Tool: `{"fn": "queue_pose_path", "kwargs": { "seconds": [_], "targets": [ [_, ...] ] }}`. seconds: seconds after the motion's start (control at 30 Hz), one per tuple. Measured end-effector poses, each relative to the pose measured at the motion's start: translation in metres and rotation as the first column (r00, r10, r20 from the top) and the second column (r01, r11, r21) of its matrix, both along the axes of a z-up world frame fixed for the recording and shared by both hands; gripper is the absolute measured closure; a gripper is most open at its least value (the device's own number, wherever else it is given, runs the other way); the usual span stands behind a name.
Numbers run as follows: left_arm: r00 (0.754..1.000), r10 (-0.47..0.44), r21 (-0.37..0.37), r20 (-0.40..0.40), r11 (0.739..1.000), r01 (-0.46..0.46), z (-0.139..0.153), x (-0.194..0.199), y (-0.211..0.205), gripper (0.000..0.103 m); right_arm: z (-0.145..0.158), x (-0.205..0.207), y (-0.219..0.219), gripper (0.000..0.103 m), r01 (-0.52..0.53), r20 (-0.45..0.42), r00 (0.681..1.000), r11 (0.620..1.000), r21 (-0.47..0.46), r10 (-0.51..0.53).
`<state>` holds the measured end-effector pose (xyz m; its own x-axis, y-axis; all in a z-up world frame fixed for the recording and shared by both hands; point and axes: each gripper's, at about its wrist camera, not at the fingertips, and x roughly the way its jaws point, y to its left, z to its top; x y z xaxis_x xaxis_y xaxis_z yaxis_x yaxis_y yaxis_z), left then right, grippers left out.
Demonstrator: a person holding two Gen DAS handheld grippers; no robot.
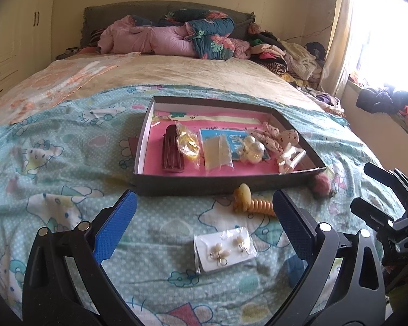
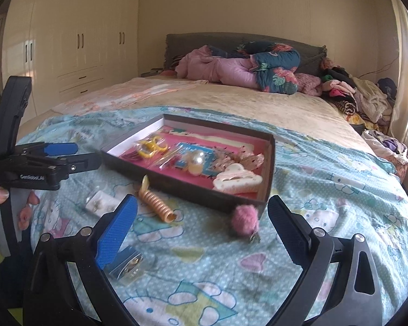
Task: Organize jewelry
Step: 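Grasp the blue-lidded clear box with the right tool while the left tool grasps the pearl earring card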
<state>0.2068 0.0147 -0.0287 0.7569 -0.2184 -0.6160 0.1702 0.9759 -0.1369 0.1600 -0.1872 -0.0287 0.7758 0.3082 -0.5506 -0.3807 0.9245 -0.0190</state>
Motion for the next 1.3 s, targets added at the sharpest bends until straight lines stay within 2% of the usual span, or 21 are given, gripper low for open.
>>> {"fn": "queue_pose_path", "kwargs": {
  "seconds": [0.33, 0.77, 1.1, 1.2, 1.27, 1.3],
  "targets": [
    [0.998, -0.005, 0.036, -0.055, 0.999, 0.007, -0.017, -0.012, -0.004, 0.012, -0.018, -0.02, 0.018, 0.009, -0.097, -0.042, 0.995, 0.995, -0.026, 0.096],
    [0.99, -0.03, 0.039, -0.141, 0.999, 0.036, -0.036, -0.013, -0.011, 0.012, -0.054, -0.026, 0.045, 0.011, -0.216, -0.112, 0.972, 0.972, -0.096, 0.205],
    [0.978, -0.048, 0.021, -0.205, 0.998, 0.053, -0.051, -0.006, -0.017, 0.012, -0.074, -0.012, 0.056, 0.032, -0.261, -0.171, 0.955, 0.962, -0.082, 0.244],
    [0.975, -0.047, 0.017, -0.216, 0.999, 0.052, -0.054, -0.004, -0.018, 0.012, -0.077, -0.01, 0.059, 0.045, -0.271, -0.178, 0.95, 0.96, -0.069, 0.256],
    [0.973, -0.046, 0.014, -0.225, 0.999, 0.05, -0.056, -0.003, -0.019, 0.012, -0.077, -0.009, 0.06, 0.058, -0.276, -0.175, 0.95, 0.959, -0.073, 0.26],
    [0.973, -0.047, 0.015, -0.228, 0.999, 0.052, -0.057, -0.003, -0.019, 0.012, -0.077, -0.009, 0.06, 0.058, -0.276, -0.174, 0.949, 0.959, -0.066, 0.261]
  ]
}}
